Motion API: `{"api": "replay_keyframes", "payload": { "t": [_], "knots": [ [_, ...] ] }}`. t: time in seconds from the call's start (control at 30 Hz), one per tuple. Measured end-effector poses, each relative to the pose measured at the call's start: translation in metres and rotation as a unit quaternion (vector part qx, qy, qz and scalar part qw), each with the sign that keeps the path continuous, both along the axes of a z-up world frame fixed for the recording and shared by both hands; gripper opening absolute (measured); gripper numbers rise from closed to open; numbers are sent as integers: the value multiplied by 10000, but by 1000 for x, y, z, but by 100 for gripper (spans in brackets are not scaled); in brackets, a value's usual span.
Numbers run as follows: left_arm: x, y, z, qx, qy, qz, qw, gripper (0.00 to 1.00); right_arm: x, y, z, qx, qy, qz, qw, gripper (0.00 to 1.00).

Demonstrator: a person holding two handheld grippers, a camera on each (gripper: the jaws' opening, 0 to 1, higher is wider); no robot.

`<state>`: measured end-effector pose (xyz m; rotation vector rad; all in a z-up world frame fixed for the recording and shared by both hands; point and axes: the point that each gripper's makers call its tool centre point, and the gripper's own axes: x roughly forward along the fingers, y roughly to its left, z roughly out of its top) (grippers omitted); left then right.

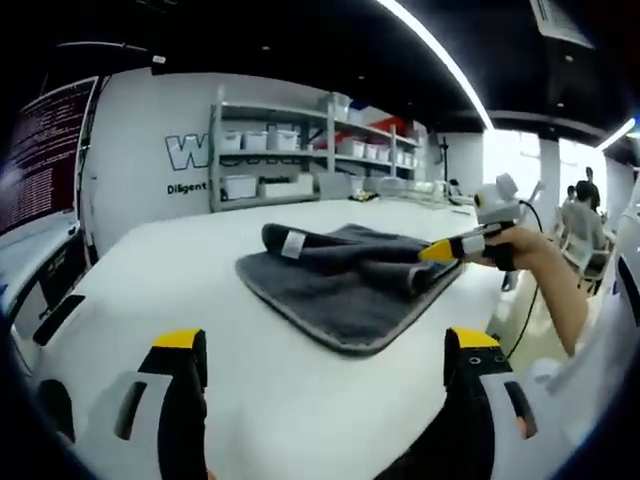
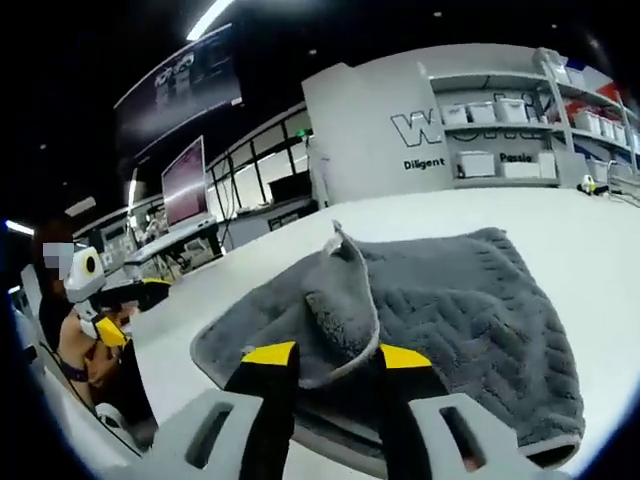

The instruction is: Open the folded towel by lifting each exposed corner and separating the folded layers until the towel lies flat within the target outline without major curled edges

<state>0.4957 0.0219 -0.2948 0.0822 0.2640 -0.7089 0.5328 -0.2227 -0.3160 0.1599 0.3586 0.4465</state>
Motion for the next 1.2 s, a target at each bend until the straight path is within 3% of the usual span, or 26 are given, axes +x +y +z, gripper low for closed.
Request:
{"api": "replay_keyframes", "payload": {
  "t": [0.47,0.73,0.83,1.0,1.2],
  "knots": [
    [-1,-2,2,-161,14,-74,9998,84,-1,4,6,33,-243,108,9996,3],
    [-2,-2,5,-308,-72,-101,9994,80,0,-1,11,-2,-342,93,9994,1],
    [-5,-2,4,-417,97,-199,9989,70,1,-6,16,-70,-439,83,9990,0],
    [-9,-5,8,-648,90,-390,9971,49,1,-14,21,-126,-522,68,9985,0],
    [-7,-7,4,-553,28,-420,9976,48,0,-25,26,-261,-583,15,9980,0]
  ]
}}
